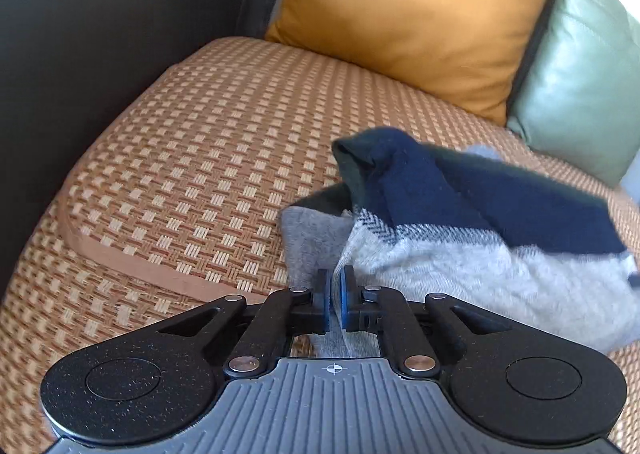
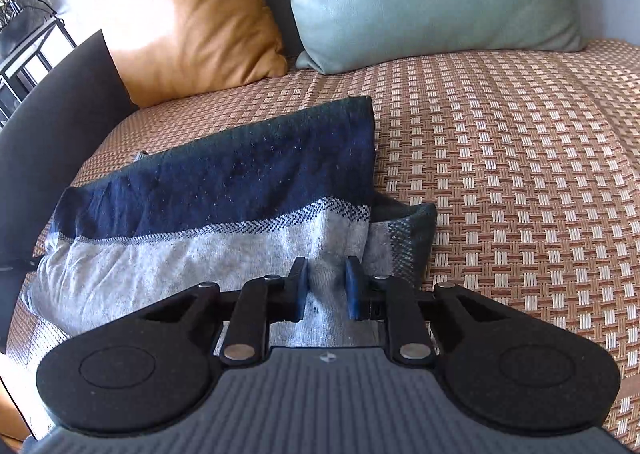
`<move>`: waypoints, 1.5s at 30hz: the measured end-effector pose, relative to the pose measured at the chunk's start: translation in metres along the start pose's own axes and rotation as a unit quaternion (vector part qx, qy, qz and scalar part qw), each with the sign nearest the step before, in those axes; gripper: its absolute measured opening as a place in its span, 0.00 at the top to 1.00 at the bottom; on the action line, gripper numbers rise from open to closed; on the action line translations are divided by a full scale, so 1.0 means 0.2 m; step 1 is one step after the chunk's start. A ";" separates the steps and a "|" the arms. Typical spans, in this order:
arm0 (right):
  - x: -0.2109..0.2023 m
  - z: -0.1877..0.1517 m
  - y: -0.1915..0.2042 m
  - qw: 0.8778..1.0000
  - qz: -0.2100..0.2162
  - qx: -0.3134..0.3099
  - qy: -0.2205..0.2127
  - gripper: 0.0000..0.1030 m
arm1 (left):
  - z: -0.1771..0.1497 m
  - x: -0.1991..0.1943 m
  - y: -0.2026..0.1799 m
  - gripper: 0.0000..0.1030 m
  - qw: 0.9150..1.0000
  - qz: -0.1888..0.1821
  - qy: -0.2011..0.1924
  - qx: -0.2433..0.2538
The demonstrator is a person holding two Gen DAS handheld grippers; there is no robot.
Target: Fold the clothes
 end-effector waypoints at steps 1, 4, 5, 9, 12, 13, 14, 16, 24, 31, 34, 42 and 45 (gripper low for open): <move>-0.01 0.00 0.00 1.000 -0.001 -0.003 0.000 0.77 | 0.03 -0.02 0.00 0.70 1.000 -0.006 -0.005 -0.012; -0.04 0.03 0.02 1.000 0.002 -0.010 -0.008 0.68 | 0.14 -0.10 0.01 0.66 0.998 -0.021 -0.037 -0.039; -0.06 0.05 0.03 1.000 0.009 -0.006 -0.019 0.66 | 0.18 -0.11 0.01 0.65 0.998 -0.027 -0.041 -0.046; -0.04 0.16 0.03 0.999 0.015 0.009 -0.043 0.62 | 0.30 -0.02 -0.07 0.62 0.997 -0.035 -0.038 -0.055; 0.00 0.23 0.02 0.998 0.015 0.023 -0.054 0.61 | 0.34 0.08 -0.14 0.60 0.997 -0.033 -0.030 -0.056; 0.02 0.24 0.01 0.998 0.015 0.031 -0.056 0.61 | 0.35 0.11 -0.14 0.60 0.997 -0.036 -0.026 -0.066; 0.03 0.25 0.00 0.997 0.015 0.037 -0.058 0.61 | 0.35 0.15 -0.14 0.59 0.996 -0.038 -0.022 -0.074; 0.05 0.27 -0.02 0.997 0.015 0.046 -0.063 0.60 | 0.37 0.20 -0.15 0.59 0.996 -0.033 -0.018 -0.080; 0.11 0.34 -0.12 0.995 0.006 0.062 -0.076 0.52 | 0.39 0.30 -0.15 0.97 0.997 -0.017 -0.024 -0.066; 0.25 0.36 -0.12 0.998 -0.001 0.035 -0.060 0.61 | 0.42 0.40 -0.17 0.96 0.998 -0.010 -0.028 -0.048; 0.34 0.33 -0.15 0.998 -0.037 0.029 -0.031 0.94 | 0.43 0.44 -0.16 0.96 0.999 0.009 -0.033 -0.039; 0.23 0.33 -0.17 0.996 0.003 0.065 -0.067 0.89 | 0.44 0.41 -0.07 0.59 0.997 0.033 -0.041 -0.052; 0.15 0.30 -0.21 0.994 -0.003 0.081 -0.071 0.79 | 0.46 0.34 0.03 0.52 0.994 0.068 -0.049 -0.064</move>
Point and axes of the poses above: each gripper's, at about its wrist camera, not at the fingertips, and x roughly the way its jaws point, y to its left, z to its top, the point moved 10 cm from there along x, roughly the way its jaws point, and after that the axes turned 4 degrees about z, right-handed, at the moved point
